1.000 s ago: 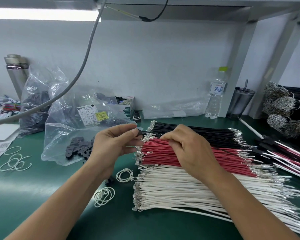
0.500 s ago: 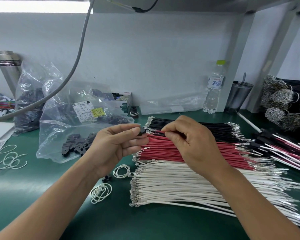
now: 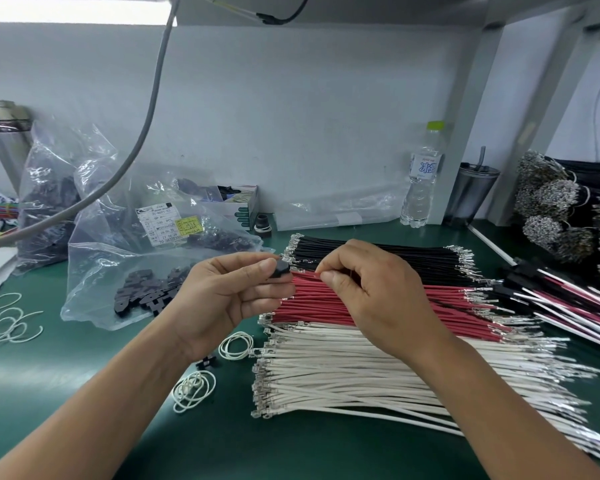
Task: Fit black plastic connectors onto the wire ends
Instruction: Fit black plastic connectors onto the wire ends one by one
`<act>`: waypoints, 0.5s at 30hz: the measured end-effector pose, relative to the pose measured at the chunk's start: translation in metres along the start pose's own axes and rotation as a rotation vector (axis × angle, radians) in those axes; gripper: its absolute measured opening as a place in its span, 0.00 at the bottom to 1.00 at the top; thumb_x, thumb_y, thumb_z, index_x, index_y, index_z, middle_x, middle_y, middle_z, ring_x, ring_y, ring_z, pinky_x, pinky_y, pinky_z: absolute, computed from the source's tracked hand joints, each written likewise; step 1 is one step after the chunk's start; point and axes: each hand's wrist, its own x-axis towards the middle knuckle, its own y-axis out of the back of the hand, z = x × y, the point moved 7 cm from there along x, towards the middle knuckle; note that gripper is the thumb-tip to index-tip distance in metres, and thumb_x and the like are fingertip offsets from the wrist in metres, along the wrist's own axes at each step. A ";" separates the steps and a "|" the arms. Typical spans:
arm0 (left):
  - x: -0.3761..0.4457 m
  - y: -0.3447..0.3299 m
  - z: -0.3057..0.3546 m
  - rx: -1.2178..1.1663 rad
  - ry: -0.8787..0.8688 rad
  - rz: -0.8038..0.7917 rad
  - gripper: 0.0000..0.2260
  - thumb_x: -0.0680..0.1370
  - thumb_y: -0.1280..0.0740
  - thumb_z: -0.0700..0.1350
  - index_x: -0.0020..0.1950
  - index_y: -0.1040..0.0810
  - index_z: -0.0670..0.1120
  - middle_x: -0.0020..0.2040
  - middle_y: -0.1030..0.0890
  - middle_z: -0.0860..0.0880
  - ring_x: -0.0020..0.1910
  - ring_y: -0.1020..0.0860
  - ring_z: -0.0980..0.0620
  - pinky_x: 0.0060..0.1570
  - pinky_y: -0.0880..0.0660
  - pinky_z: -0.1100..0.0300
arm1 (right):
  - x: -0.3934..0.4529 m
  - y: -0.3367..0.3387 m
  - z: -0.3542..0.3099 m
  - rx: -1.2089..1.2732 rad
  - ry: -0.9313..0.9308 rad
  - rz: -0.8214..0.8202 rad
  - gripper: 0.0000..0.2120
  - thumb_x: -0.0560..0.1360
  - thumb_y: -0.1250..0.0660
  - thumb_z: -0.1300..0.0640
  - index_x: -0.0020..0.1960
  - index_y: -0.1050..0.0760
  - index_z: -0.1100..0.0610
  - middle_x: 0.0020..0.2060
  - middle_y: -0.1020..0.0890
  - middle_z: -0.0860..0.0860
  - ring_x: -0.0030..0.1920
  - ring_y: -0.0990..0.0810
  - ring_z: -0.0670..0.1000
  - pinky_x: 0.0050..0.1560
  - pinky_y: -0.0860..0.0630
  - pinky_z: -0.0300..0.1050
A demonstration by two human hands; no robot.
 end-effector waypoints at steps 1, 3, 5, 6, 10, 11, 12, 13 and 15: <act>0.000 0.000 0.000 0.001 -0.001 -0.002 0.14 0.67 0.22 0.43 0.51 0.12 0.41 0.49 0.13 0.36 0.43 0.12 0.45 0.35 0.17 0.61 | 0.000 0.000 0.001 0.009 -0.015 -0.002 0.04 0.79 0.33 0.54 0.47 0.20 0.47 0.42 0.20 0.39 0.45 0.22 0.42 0.48 0.24 0.48; 0.000 0.000 0.000 0.002 0.000 -0.003 0.14 0.67 0.22 0.43 0.51 0.12 0.41 0.49 0.13 0.36 0.43 0.12 0.45 0.35 0.17 0.61 | 0.001 -0.002 0.003 0.038 -0.056 -0.013 0.05 0.79 0.33 0.53 0.47 0.20 0.46 0.42 0.20 0.39 0.45 0.22 0.41 0.48 0.24 0.49; 0.000 0.000 0.000 0.002 0.000 -0.003 0.14 0.67 0.23 0.43 0.50 0.12 0.41 0.49 0.13 0.36 0.43 0.12 0.45 0.35 0.17 0.61 | 0.002 -0.004 0.005 0.069 -0.085 -0.023 0.05 0.79 0.32 0.53 0.46 0.20 0.45 0.42 0.19 0.39 0.45 0.22 0.41 0.48 0.23 0.50; -0.001 0.000 0.000 0.002 0.000 -0.003 0.14 0.67 0.23 0.43 0.50 0.12 0.41 0.49 0.13 0.36 0.43 0.12 0.44 0.35 0.17 0.60 | 0.002 -0.004 0.006 0.084 -0.094 -0.025 0.05 0.79 0.32 0.53 0.46 0.19 0.46 0.42 0.19 0.39 0.45 0.21 0.41 0.49 0.23 0.50; -0.001 0.000 -0.001 0.003 0.000 -0.003 0.14 0.66 0.22 0.42 0.50 0.12 0.41 0.49 0.13 0.36 0.42 0.12 0.44 0.35 0.16 0.60 | 0.001 -0.003 0.006 0.099 -0.108 -0.027 0.05 0.78 0.31 0.54 0.45 0.19 0.47 0.40 0.19 0.39 0.44 0.21 0.42 0.48 0.22 0.51; -0.001 0.000 -0.001 0.008 0.000 -0.001 0.14 0.66 0.22 0.42 0.51 0.12 0.41 0.49 0.13 0.36 0.42 0.12 0.44 0.35 0.16 0.60 | 0.001 -0.003 0.006 0.083 -0.103 -0.027 0.05 0.78 0.31 0.54 0.45 0.19 0.47 0.40 0.19 0.39 0.44 0.21 0.42 0.47 0.22 0.50; -0.001 0.000 0.000 0.016 0.000 0.002 0.14 0.66 0.22 0.42 0.51 0.12 0.41 0.49 0.14 0.35 0.43 0.12 0.44 0.35 0.16 0.60 | 0.001 -0.003 0.005 0.055 -0.095 -0.028 0.05 0.78 0.31 0.54 0.44 0.19 0.47 0.40 0.19 0.39 0.43 0.21 0.41 0.47 0.23 0.50; -0.001 0.000 0.000 0.028 0.000 0.005 0.14 0.66 0.22 0.42 0.50 0.12 0.41 0.49 0.14 0.35 0.43 0.12 0.43 0.35 0.16 0.60 | 0.001 -0.002 0.003 0.006 -0.080 -0.026 0.05 0.78 0.31 0.53 0.44 0.19 0.46 0.40 0.19 0.39 0.43 0.22 0.42 0.46 0.23 0.49; -0.001 -0.001 0.000 0.060 0.001 0.009 0.14 0.65 0.22 0.42 0.49 0.12 0.41 0.49 0.14 0.34 0.42 0.12 0.43 0.35 0.16 0.60 | 0.001 0.001 -0.003 -0.129 -0.024 -0.016 0.05 0.78 0.33 0.52 0.44 0.20 0.46 0.41 0.20 0.40 0.42 0.22 0.43 0.44 0.24 0.46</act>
